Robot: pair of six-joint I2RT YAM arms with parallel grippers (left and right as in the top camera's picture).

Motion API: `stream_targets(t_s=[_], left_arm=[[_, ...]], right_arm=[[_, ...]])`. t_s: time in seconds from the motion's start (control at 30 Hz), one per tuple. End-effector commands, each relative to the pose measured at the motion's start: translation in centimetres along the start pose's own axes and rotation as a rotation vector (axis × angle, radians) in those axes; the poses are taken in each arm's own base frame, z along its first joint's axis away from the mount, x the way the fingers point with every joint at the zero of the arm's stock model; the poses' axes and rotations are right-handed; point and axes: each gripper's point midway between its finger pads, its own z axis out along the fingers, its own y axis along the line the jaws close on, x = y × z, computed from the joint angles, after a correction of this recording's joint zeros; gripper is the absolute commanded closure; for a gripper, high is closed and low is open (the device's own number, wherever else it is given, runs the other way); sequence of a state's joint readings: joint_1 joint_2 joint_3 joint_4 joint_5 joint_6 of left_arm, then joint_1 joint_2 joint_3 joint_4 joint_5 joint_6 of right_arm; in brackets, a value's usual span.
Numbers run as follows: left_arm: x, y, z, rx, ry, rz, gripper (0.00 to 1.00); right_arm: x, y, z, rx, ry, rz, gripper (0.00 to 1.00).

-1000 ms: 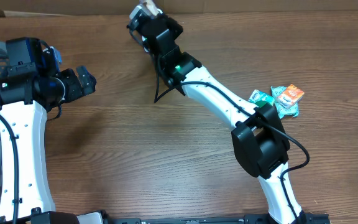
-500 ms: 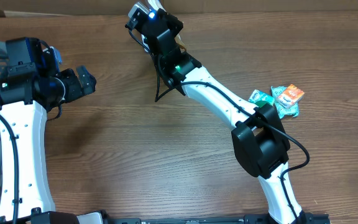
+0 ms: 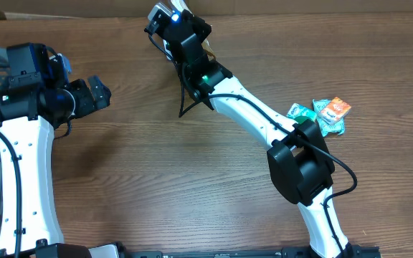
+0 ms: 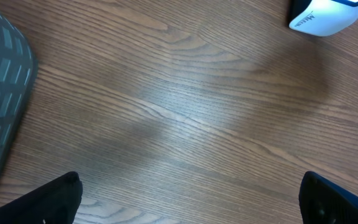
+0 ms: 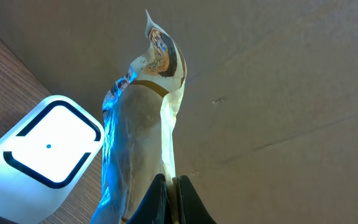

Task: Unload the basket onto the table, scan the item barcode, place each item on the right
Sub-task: 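Hold the mushroom bag in front of the white scanner, then carry the bag forward and drop it on the table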

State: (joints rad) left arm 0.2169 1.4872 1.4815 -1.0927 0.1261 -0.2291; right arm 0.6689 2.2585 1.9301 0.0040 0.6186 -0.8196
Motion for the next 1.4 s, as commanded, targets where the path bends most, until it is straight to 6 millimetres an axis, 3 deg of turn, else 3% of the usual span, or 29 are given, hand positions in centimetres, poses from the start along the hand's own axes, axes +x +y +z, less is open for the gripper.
stream_targets(t_s=[0.0, 0.17, 0.37, 0.57, 0.67, 0.77, 0.87, 1.07, 1.2, 1.27, 1.37], left_arm=[[0.0, 0.1, 0.2, -0.007, 0.004, 0.013, 0.0], [0.0, 0.1, 0.2, -0.007, 0.004, 0.013, 0.0], [0.0, 0.1, 0.2, -0.007, 0.004, 0.013, 0.01], [0.0, 0.1, 0.2, -0.007, 0.004, 0.013, 0.0], [0.0, 0.1, 0.2, -0.007, 0.004, 0.013, 0.0], [0.0, 0.1, 0.2, -0.007, 0.004, 0.013, 0.0], [0.0, 0.1, 0.2, -0.006, 0.004, 0.013, 0.01], [0.0, 0.1, 0.2, -0.007, 0.004, 0.013, 0.01], [0.0, 0.1, 0.2, -0.007, 0.004, 0.013, 0.0], [0.0, 0.1, 0.2, -0.007, 0.004, 0.013, 0.01], [0.0, 0.1, 0.2, -0.007, 0.004, 0.013, 0.0]], right_arm=[[-0.6, -1.5, -0.2, 0.034, -0.007, 0.02, 0.96], [-1.1, -1.8, -0.7, 0.028, -0.011, 0.069, 0.96], [-1.5, -3.2, -3.9, -0.093, 0.019, 0.205, 0.96], [-2.6, -4.8, -10.3, -0.337, 0.038, 0.428, 0.96], [-1.8, -5.6, -14.1, -0.441, 0.109, 0.545, 0.96], [0.9, -6.6, -17.2, -0.473, 0.25, 0.64, 0.96], [5.3, -7.3, -19.4, -0.466, 0.44, 0.697, 0.96], [15.4, -8.0, -21.5, -0.393, 0.842, 0.769, 0.96], [21.0, -7.8, -21.7, -0.349, 1.01, 0.776, 0.96], [23.0, -7.3, -21.4, -0.351, 1.057, 0.803, 0.96], [22.8, -5.7, -20.6, -0.453, 1.035, 0.895, 0.96]])
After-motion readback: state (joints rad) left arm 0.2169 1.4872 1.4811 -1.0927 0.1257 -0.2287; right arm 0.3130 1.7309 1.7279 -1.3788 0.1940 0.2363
